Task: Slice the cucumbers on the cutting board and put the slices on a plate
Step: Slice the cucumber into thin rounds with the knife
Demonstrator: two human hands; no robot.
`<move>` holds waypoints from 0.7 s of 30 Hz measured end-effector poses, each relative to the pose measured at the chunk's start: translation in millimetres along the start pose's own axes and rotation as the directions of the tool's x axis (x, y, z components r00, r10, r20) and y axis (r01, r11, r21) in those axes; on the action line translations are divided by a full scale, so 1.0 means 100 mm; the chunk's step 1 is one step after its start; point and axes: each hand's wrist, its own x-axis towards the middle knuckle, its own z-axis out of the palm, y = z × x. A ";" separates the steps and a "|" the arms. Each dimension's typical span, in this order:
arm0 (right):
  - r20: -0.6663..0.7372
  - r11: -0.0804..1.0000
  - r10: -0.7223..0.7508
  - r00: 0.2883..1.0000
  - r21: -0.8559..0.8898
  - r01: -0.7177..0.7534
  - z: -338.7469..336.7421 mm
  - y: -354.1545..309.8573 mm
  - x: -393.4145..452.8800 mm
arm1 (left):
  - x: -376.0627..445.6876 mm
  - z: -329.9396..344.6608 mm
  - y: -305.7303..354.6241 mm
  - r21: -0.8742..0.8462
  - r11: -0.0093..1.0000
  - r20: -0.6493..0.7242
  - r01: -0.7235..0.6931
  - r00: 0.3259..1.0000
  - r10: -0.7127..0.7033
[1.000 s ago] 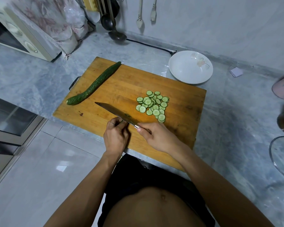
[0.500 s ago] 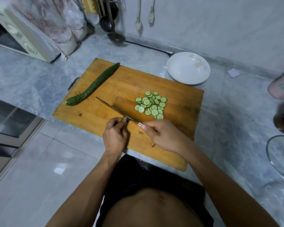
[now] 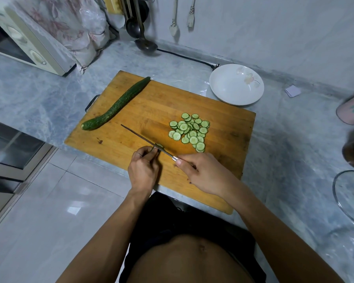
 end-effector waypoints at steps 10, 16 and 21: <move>0.017 0.998 -0.004 1.000 0.063 0.003 0.02 -0.03 0.07 | -0.01 -0.01 0.01 -0.004 0.999 -0.010 -0.035 0.999 0.035; -0.024 0.998 0.038 0.999 0.050 -0.037 0.19 0.03 0.26 | -0.01 0.00 0.02 -0.007 0.998 -0.052 -0.055 0.997 0.055; -0.046 0.999 0.033 0.998 0.034 -0.031 0.23 0.11 0.28 | 0.00 0.01 0.00 0.000 0.999 -0.040 -0.053 0.998 0.053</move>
